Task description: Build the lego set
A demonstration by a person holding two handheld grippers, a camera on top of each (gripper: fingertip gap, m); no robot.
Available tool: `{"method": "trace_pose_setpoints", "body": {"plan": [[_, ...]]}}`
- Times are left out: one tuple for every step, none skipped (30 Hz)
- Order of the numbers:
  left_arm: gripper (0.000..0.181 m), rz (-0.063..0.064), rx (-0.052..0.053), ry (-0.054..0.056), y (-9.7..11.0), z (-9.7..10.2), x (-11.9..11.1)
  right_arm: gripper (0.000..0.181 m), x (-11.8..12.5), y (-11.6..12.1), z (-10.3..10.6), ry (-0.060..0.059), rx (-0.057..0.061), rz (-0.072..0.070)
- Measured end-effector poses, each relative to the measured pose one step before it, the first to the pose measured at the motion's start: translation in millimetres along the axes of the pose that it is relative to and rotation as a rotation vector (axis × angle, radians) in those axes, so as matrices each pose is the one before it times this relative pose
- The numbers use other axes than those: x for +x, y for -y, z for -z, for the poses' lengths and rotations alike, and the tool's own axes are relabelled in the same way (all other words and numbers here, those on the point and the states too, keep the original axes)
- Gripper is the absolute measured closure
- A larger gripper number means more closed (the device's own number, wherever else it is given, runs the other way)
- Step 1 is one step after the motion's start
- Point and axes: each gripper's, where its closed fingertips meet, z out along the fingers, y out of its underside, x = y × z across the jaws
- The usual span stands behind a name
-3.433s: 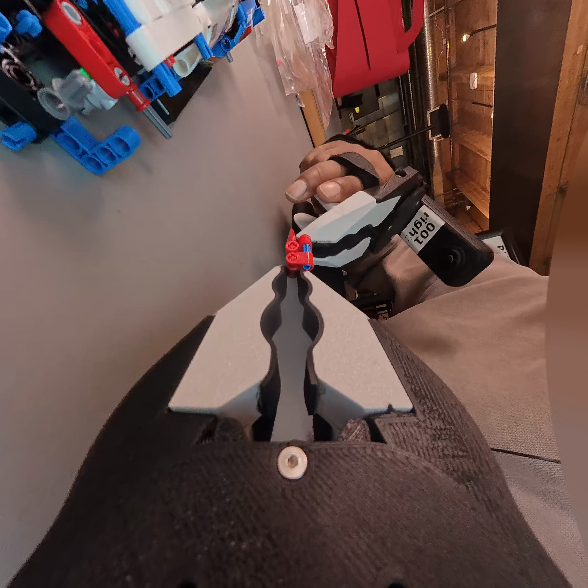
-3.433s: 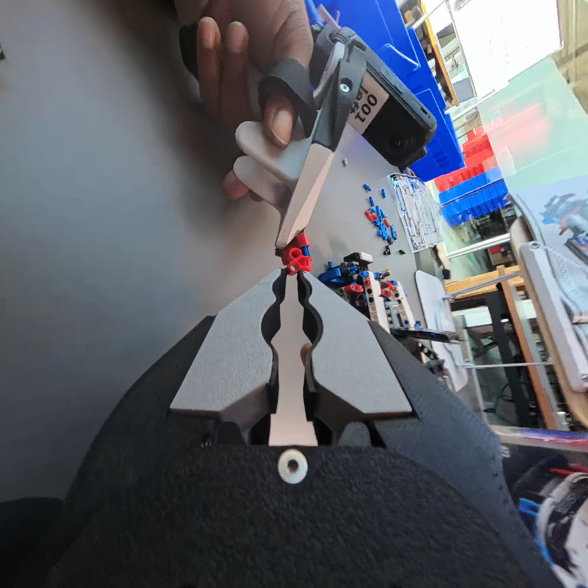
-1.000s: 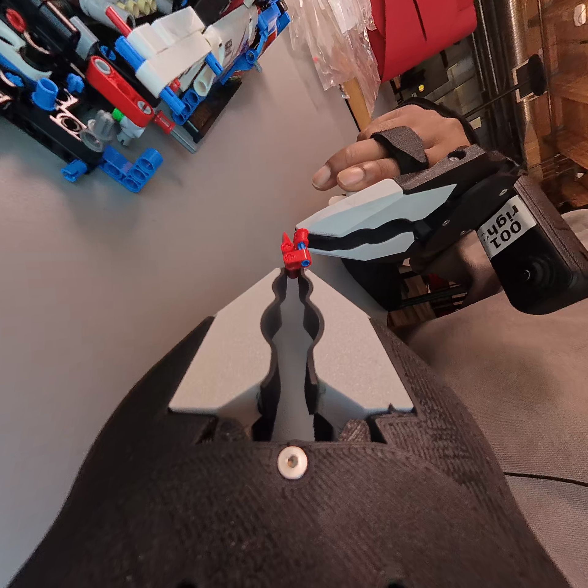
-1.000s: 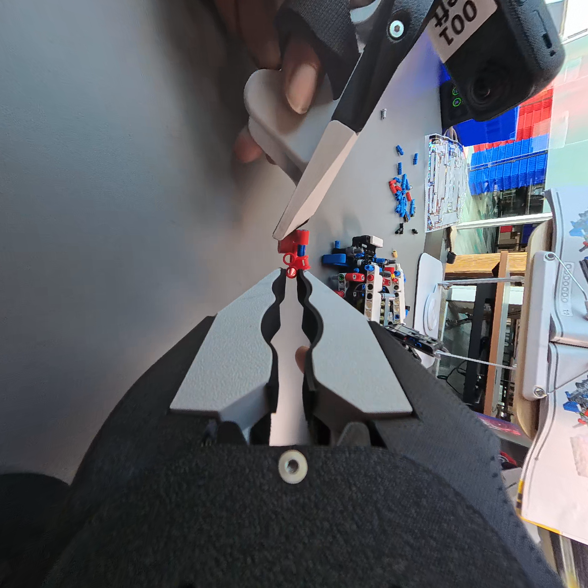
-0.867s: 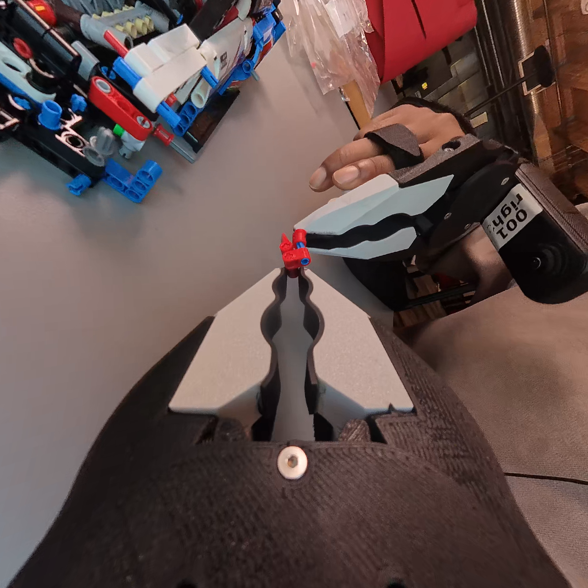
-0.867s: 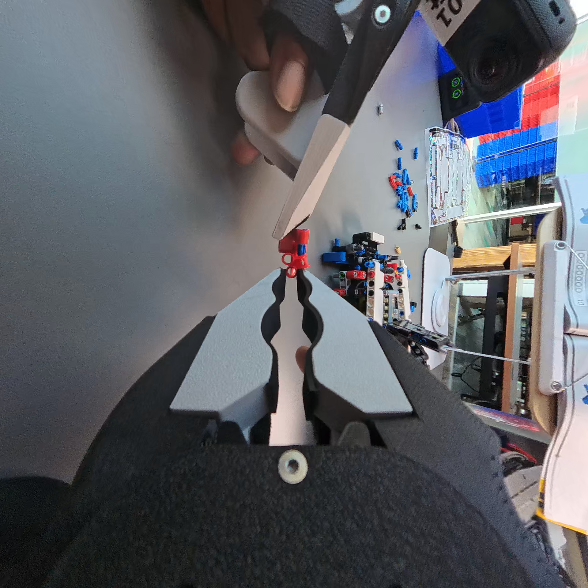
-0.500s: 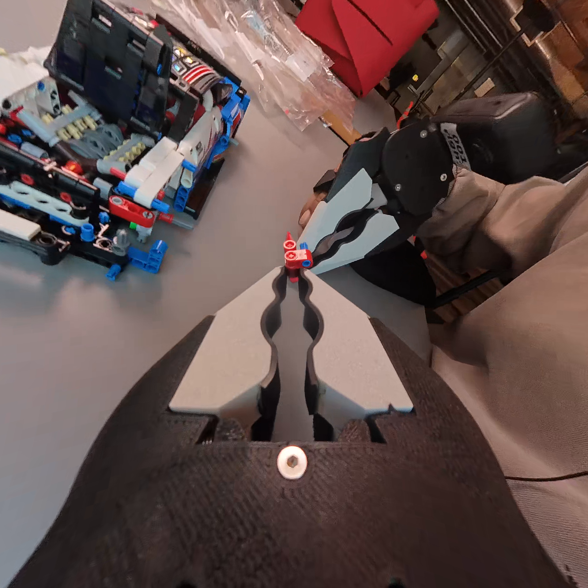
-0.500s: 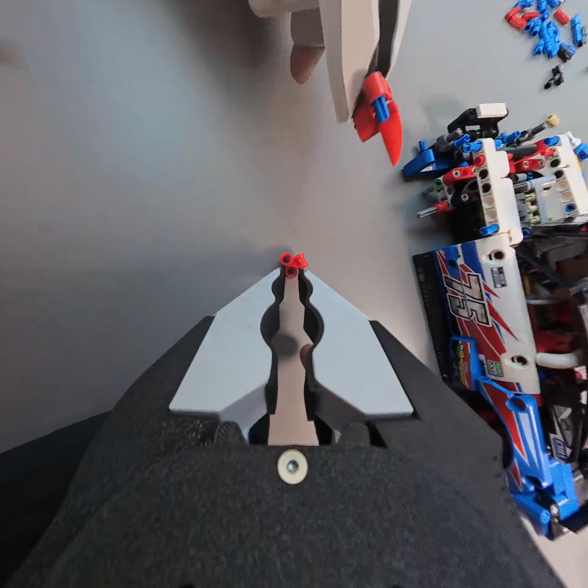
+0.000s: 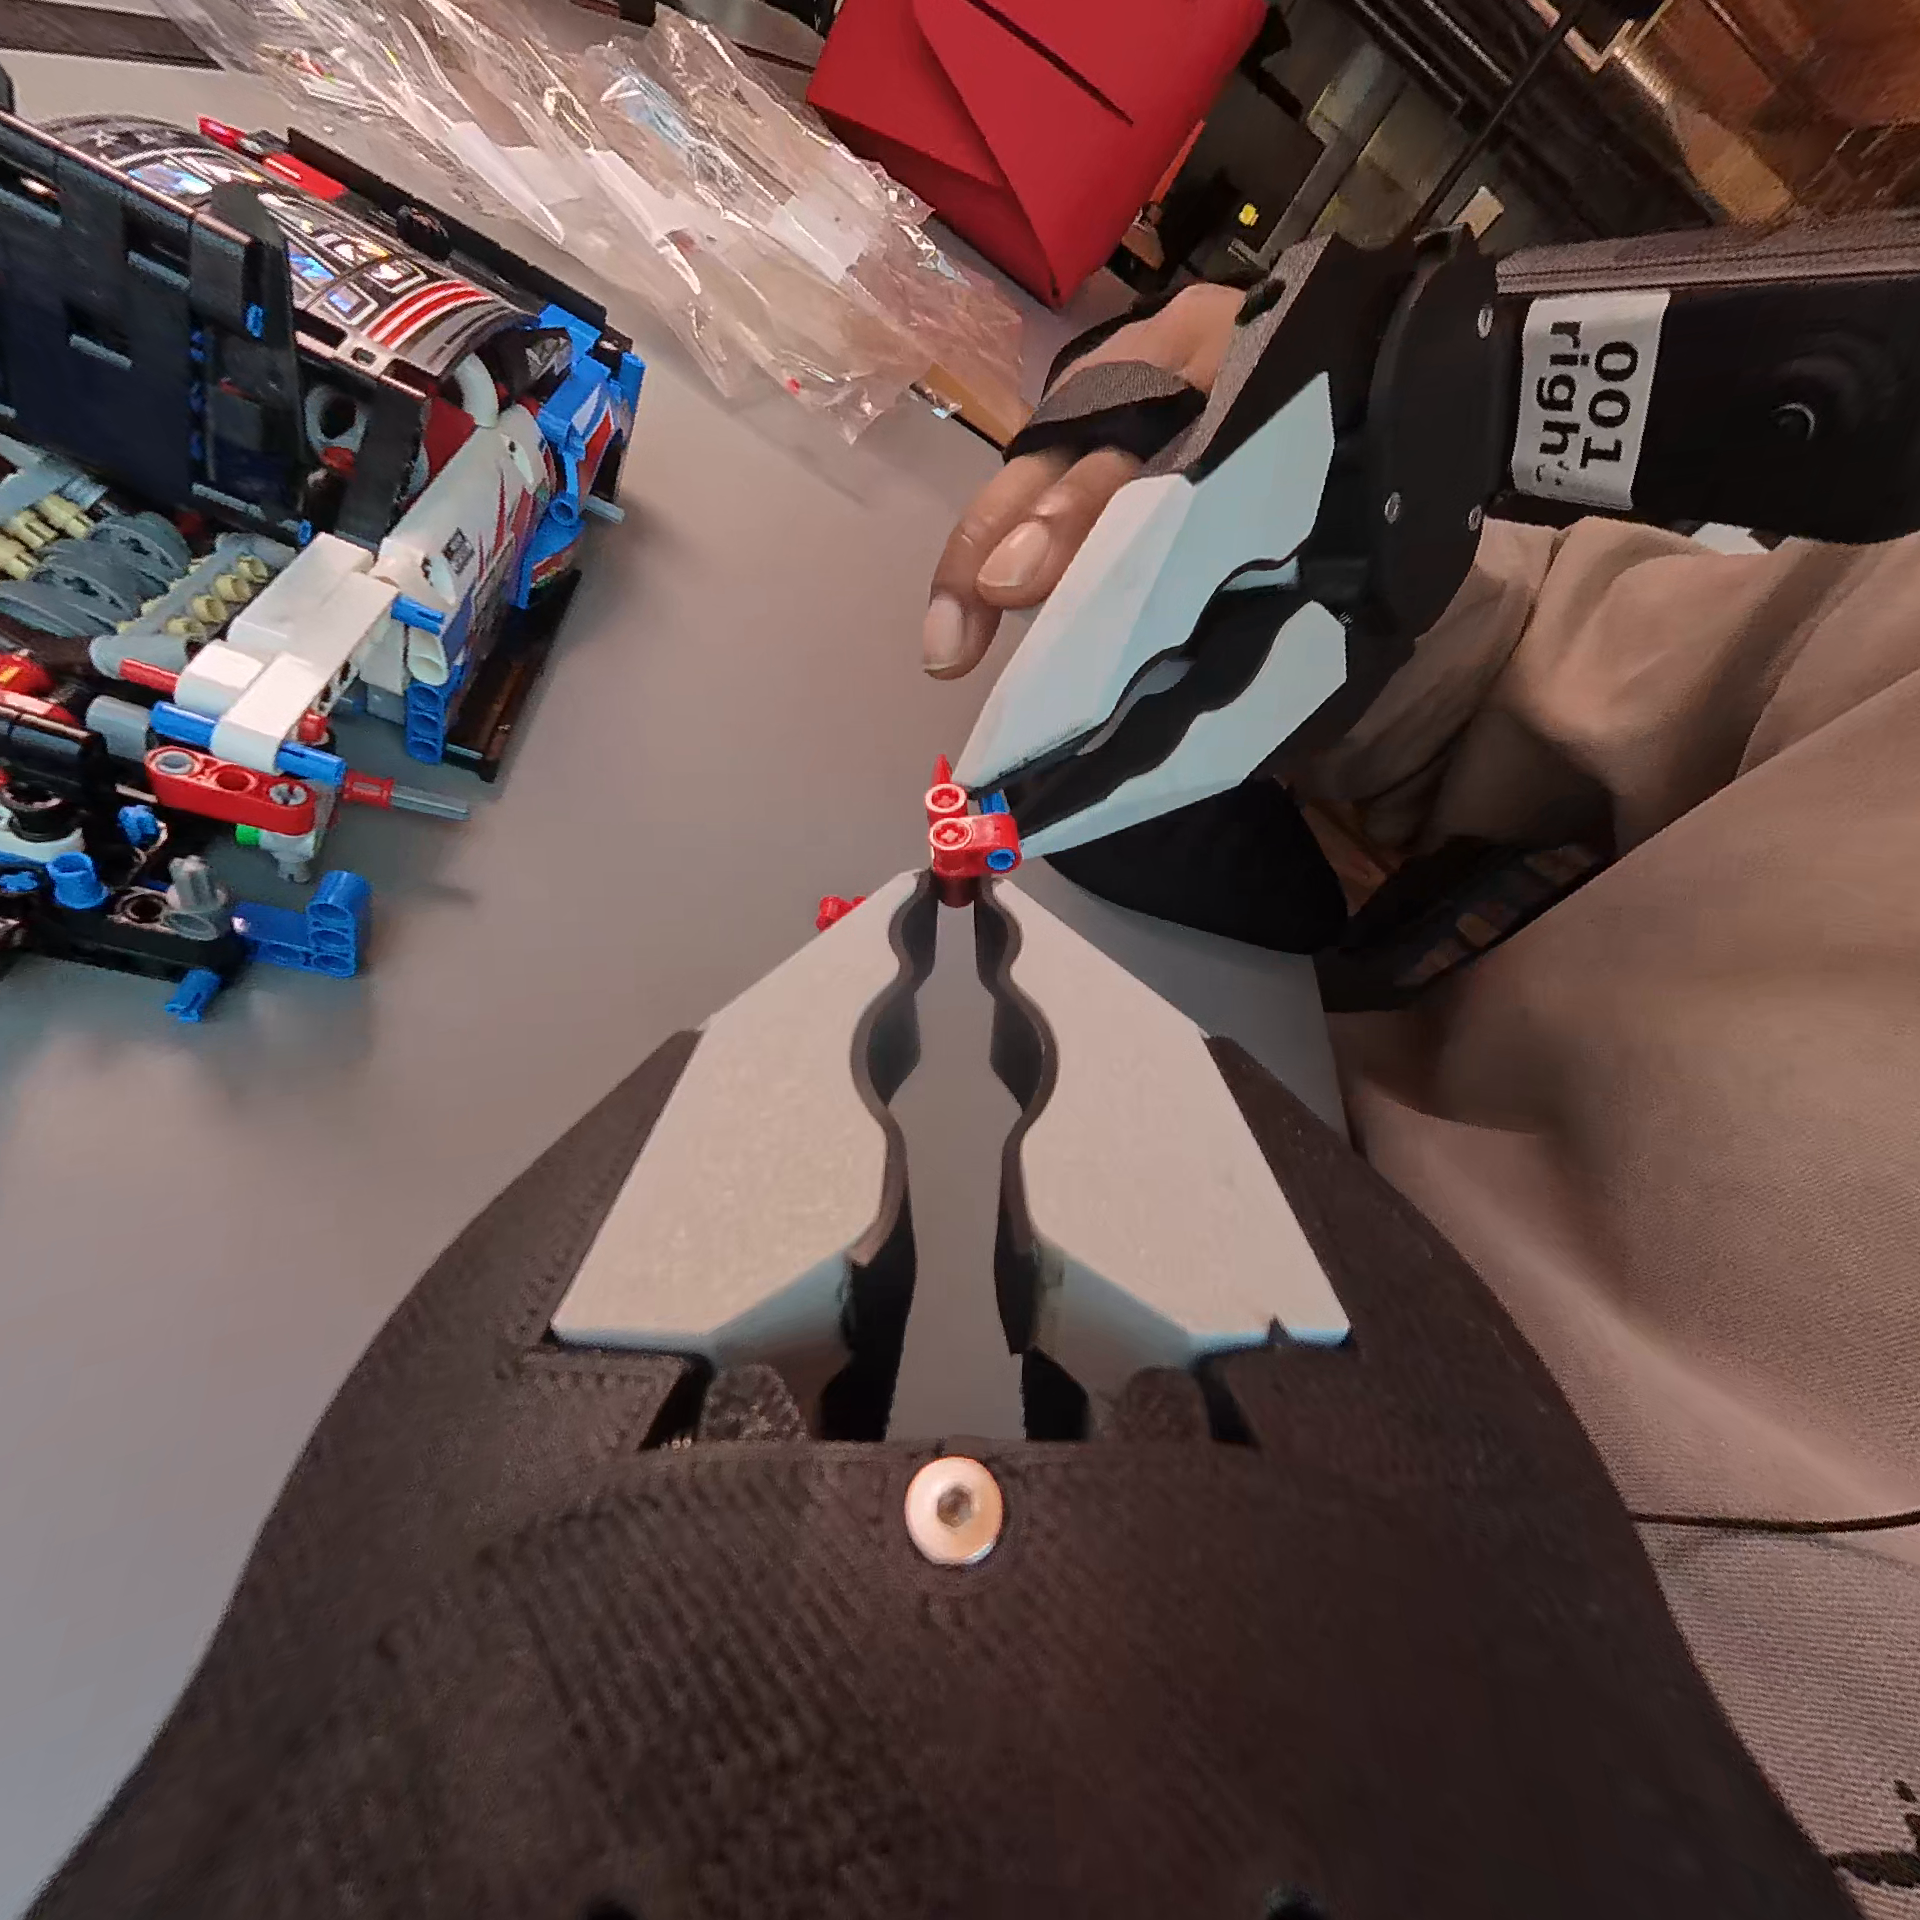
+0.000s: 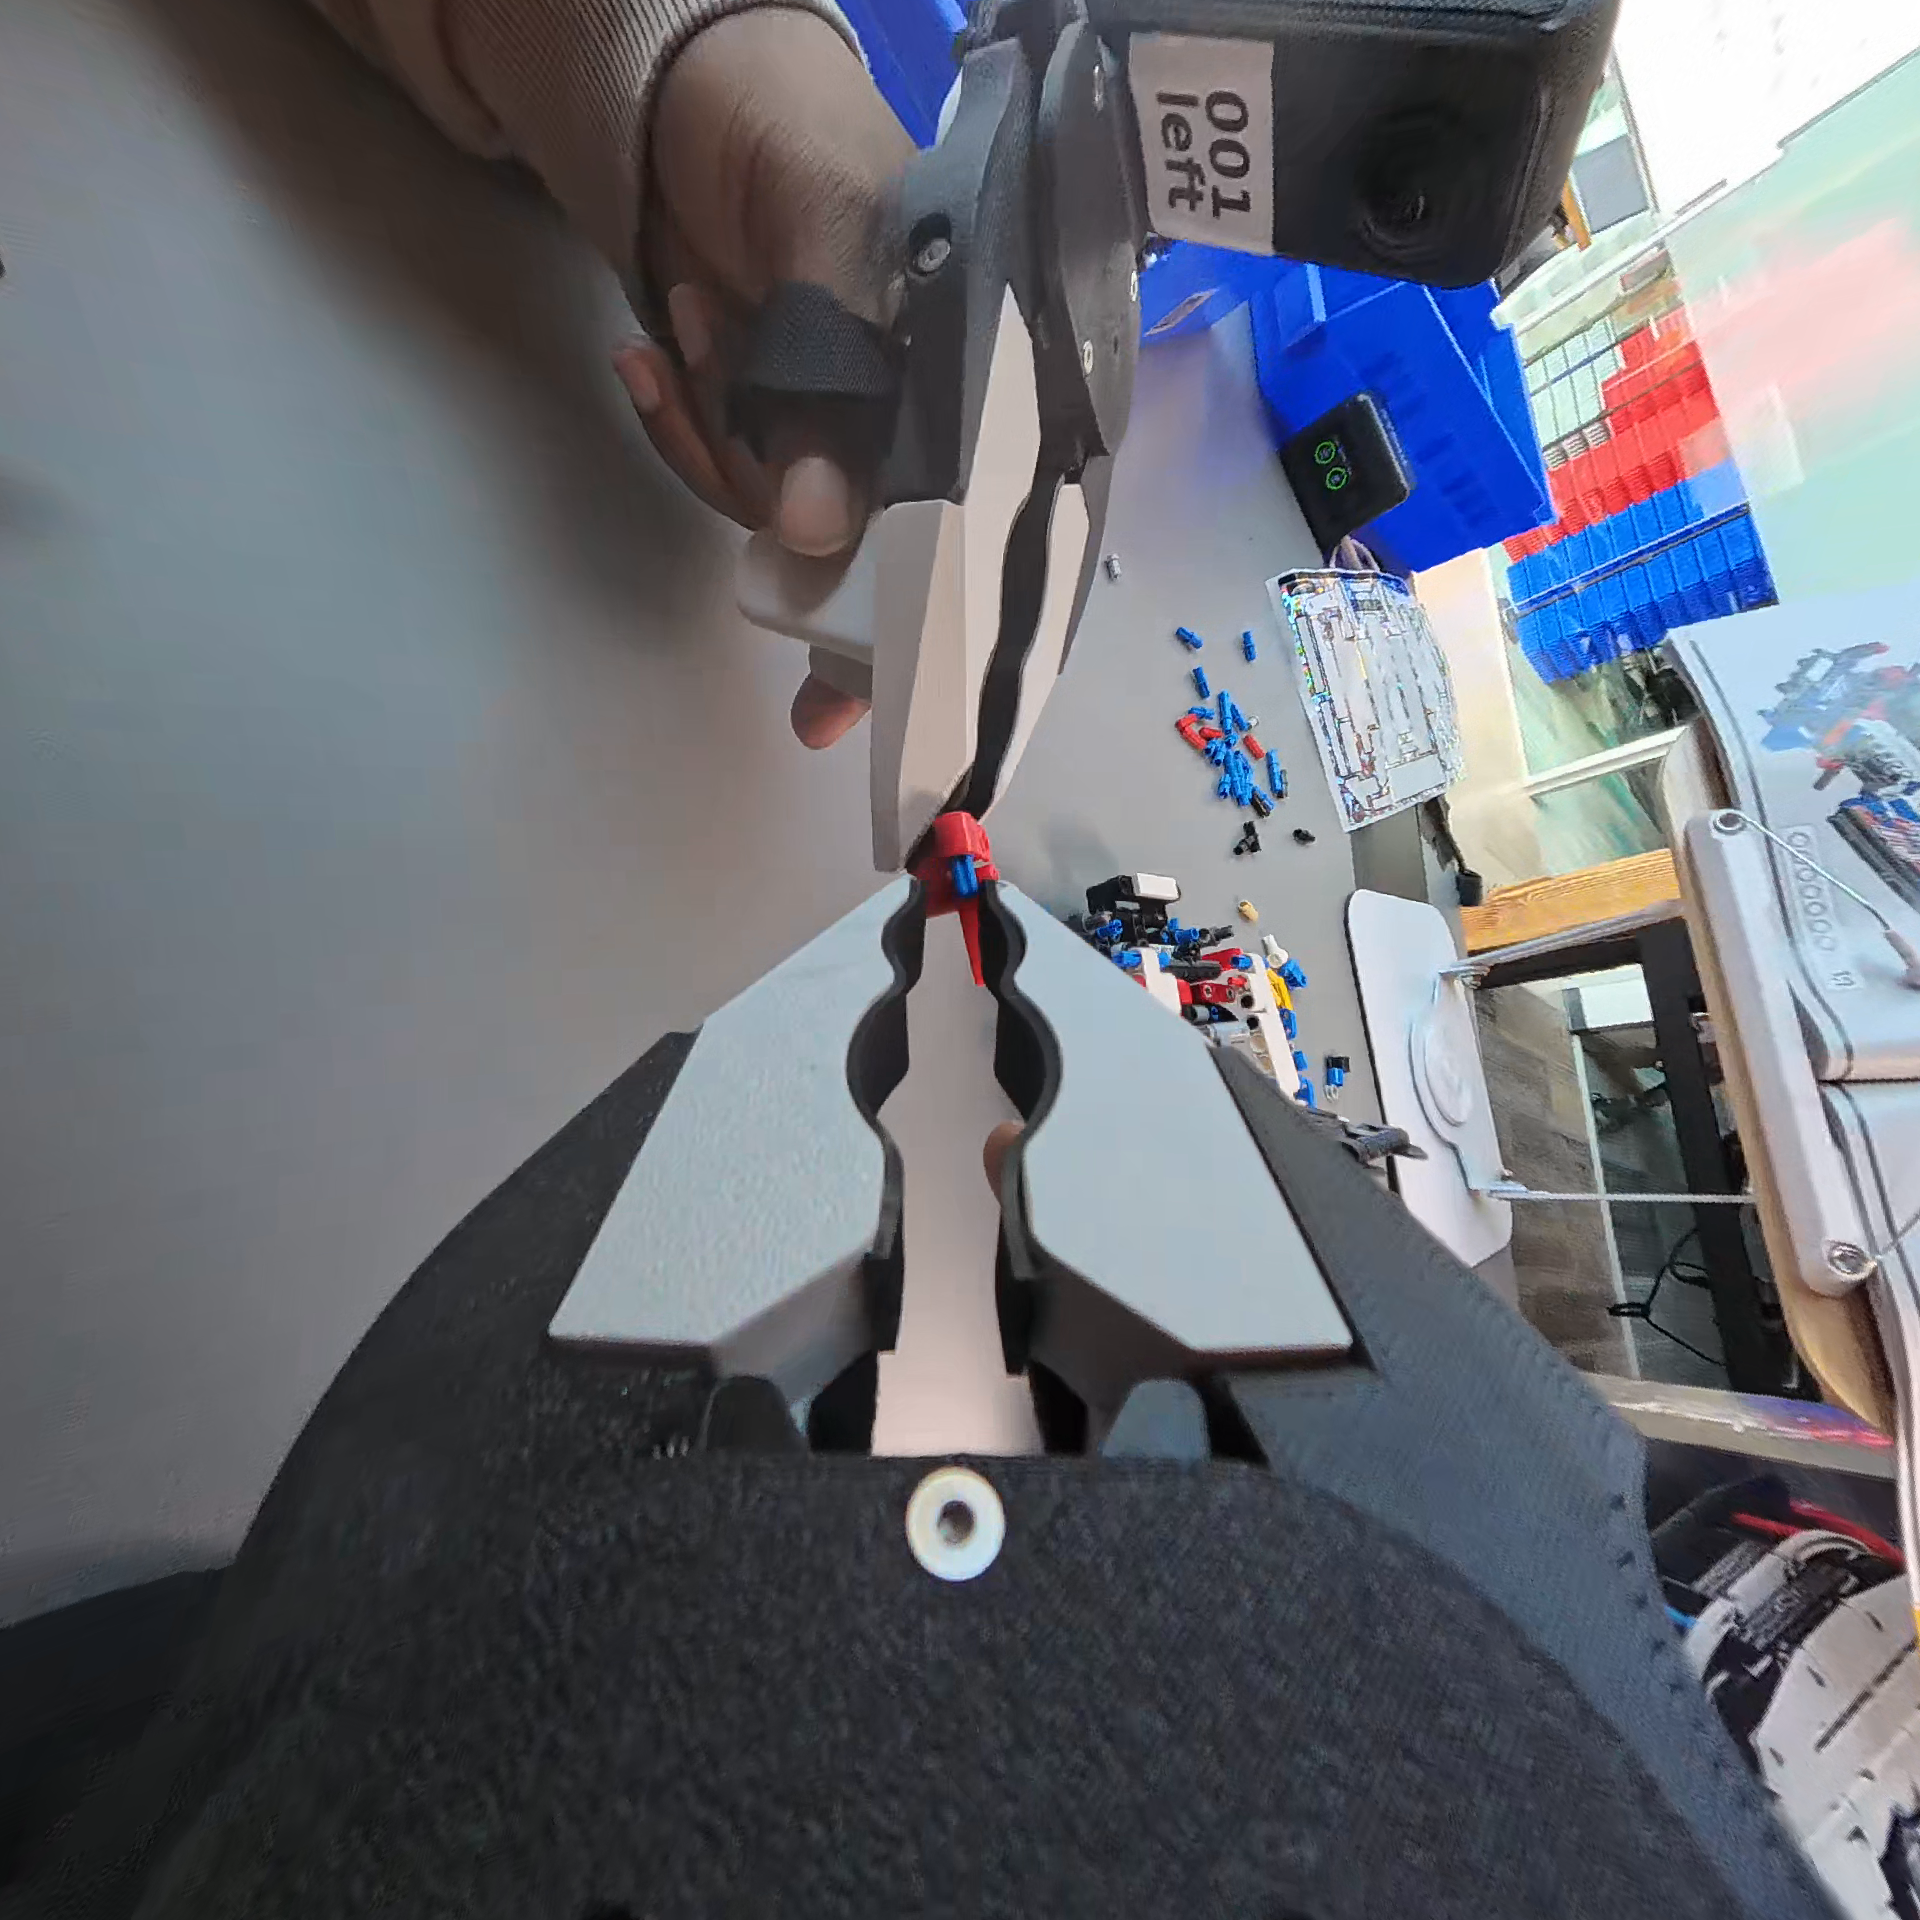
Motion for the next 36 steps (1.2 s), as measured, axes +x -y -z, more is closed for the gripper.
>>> {"method": "trace_pose_setpoints", "body": {"plan": [[0.176, -0.0113, -0.0047, 0.0013, -0.55, 0.27, 1.16, 0.174, -0.54, 1.54, 0.28, 0.0028, 0.0011, 0.0014], [0.176, -0.0029, -0.0039, -0.0017, -0.22, 0.24, 1.38, 0.177, 0.47, 1.04, 0.53, -0.0041, -0.0037, 0.0057], [0.176, 0.0039, -0.0031, -0.0057, -0.25, -0.10, 1.34, 0.178, 0.20, 0.91, 0.66, -0.0041, -0.0037, 0.0162], [0.176, 0.0096, -0.0038, -0.0045, -0.75, -0.28, 0.51, 0.178, -0.62, -0.15, 0.08, -0.0001, -0.0108, 0.0186], [0.176, 0.0112, -0.0042, -0.0027, -0.86, -0.49, 0.21, 0.178, -0.63, -0.29, -0.36, -0.0040, -0.0122, 0.0192], [0.176, 0.0120, -0.0098, -0.0014, -1.67, -0.46, -0.27, 0.178, -1.29, -0.62, -0.80, -0.0019, -0.0141, 0.0225], [0.176, 0.0058, -0.0097, 0.0015, -1.92, -0.46, -0.47, 0.179, -1.67, -0.69, -0.93, -0.0016, -0.0127, 0.0251], [0.176, 0.0099, -0.0127, -0.0024, -2.42, -0.56, -0.08, 0.179, -2.20, -0.35, -0.77, 0.0014, -0.0098, 0.0253], [0.176, 0.0187, -0.0150, -0.0102, -2.99, -0.58, 0.25, 0.179, -3.05, 0.09, -0.69, 0.0072, -0.0070, 0.0230], [0.176, 0.0246, -0.0067, -0.0110, -1.98, -0.36, -0.26, 0.179, -1.98, -0.36, -0.87, 0.0041, -0.0108, 0.0130], [0.176, 0.0082, 0.0033, -0.0070, -1.07, 0.09, -0.40, 0.179, -1.27, -0.32, -0.77, 0.0070, -0.0096, -0.0056], [0.176, -0.0164, -0.0016, -0.0051, -1.56, -0.02, 0.41, 0.179, -1.46, 0.67, -0.26, 0.0179, -0.0003, -0.0245], [0.176, -0.0306, 0.0005, 0.0078, -0.42, 0.01, -0.14, 0.180, -0.63, 0.05, -0.07, 0.0144, 0.0006, -0.0301], [0.176, -0.0338, 0.0017, 0.0182, 0.42, 0.12, -0.63, 0.180, 0.45, -0.68, 0.14, 0.0062, 0.0003, -0.0239], [0.175, -0.0284, -0.0024, 0.0189, 0.62, 0.31, -0.73, 0.180, 0.36, -0.98, 0.17, 0.0043, -0.0006, -0.0214], [0.176, -0.0191, 0.0093, 0.0190, 2.31, 1.20, -1.09, 0.180, 1.88, -1.51, 0.52, -0.0059, -0.0017, -0.0213], [0.176, -0.0082, 0.0123, 0.0045, 2.93, 1.75, 0.14, 0.180, 1.67, -0.65, 1.31, -0.0040, 0.0098, -0.0226], [0.176, -0.0007, 0.0180, -0.0028, 3.34, 1.61, 0.51, 0.180, 1.62, -0.54, 1.48, 0.0010, 0.0135, -0.0350], [0.176, -0.0048, 0.0152, -0.0047, 2.44, 0.91, 0.79, 0.180, 0.96, -0.10, 1.40, 0.0068, 0.0165, -0.0376], [0.177, -0.0069, 0.0071, 0.0009, 1.14, 0.02, 0.42, 0.180, 0.23, -0.85, 0.59, 0.0061, 0.0088, -0.0287], [0.177, -0.0087, 0.0027, 0.0007, 0.53, 0.03, 0.26, 0.180, -0.04, -0.45, 0.39, 0.0028, 0.0104, -0.0203], [0.178, -0.0032, 0.0094, -0.0015, 1.29, 0.82, 0.09, 0.181, 0.29, -0.84, 0.48, 0.0039, 0.0127, -0.0309], [0.181, 0.0015, 0.0239, 0.0166, 3.29, 4.17, -4.05, 0.181, 3.13, -10.23, 1.37, -0.0064, -0.0329, -0.0267], [0.181, 0.0215, 0.0352, 0.0111, 6.25, 7.12, -6.19, 0.181, 4.72, -13.67, 2.47, -0.0184, -0.0273, -0.0162], [0.181, 0.0153, 0.0187, -0.0033, 4.73, 5.53, -3.42, 0.181, 0.13, -1.80, 4.01, 0.0127, 0.0413, -0.0747], [0.181, -0.0199, -0.0176, 0.0147, -2.09, 0.68, -2.52, 0.181, -1.61, 7.57, 4.44, 0.0157, 0.0610, -0.0742], [0.181, -0.0081, -0.0225, -0.0056, -4.41, -3.59, 1.40, 0.181, 0.60, 4.98, 2.05, -0.0176, 0.0123, 0.0084], [0.181, 0.0299, -0.0177, -0.0403, -4.35, -5.21, 5.00, 0.181, 1.45, 2.45, 0.14, -0.0233, -0.0074, 0.0378], [0.181, 0.0333, -0.0056, -0.0385, -2.62, -4.51, 3.59, 0.180, 0.63, 0.93, -1.26, -0.0072, -0.0068, 0.0161], [0.181, 0.0218, 0.0092, -0.0128, 0.00, -2.27, 0.59, 0.180, -0.04, -0.11, -2.28, -0.0035, -0.0032, 0.0186], [0.167, 0.0184, 0.0052, -0.0083, 0.46, -0.92, 0.41, 0.180, -0.46, -0.54, -3.03, -0.0111, -0.0062, 0.0331], [0.160, 0.0160, 0.0026, -0.0118, 0.35, -0.53, 1.06, 0.180, -2.53, 1.23, -3.74, -0.0052, -0.0027, 0.0353], [0.159, 0.0144, 0.0139, -0.0054, 1.48, -0.17, 0.58, 0.180, -3.08, 3.03, -4.12, -0.0055, 0.0016, 0.0347], [0.160, 0.0126, 0.0073, 0.0009, 0.46, -0.41, -0.26, 0.180, -2.43, 2.42, -4.41, -0.0109, -0.0067, 0.0424], [0.164, 0.0042, -0.0028, 0.0045, -0.81, -0.49, -0.44, 0.180, -1.63, 1.78, -3.99, -0.0137, -0.0118, 0.0489], [0.167, -0.0149, -0.0097, 0.0151, -1.59, -0.02, -1.54, 0.180, -0.37, 2.93, -2.71, -0.0150, -0.0016, 0.0336]]}}
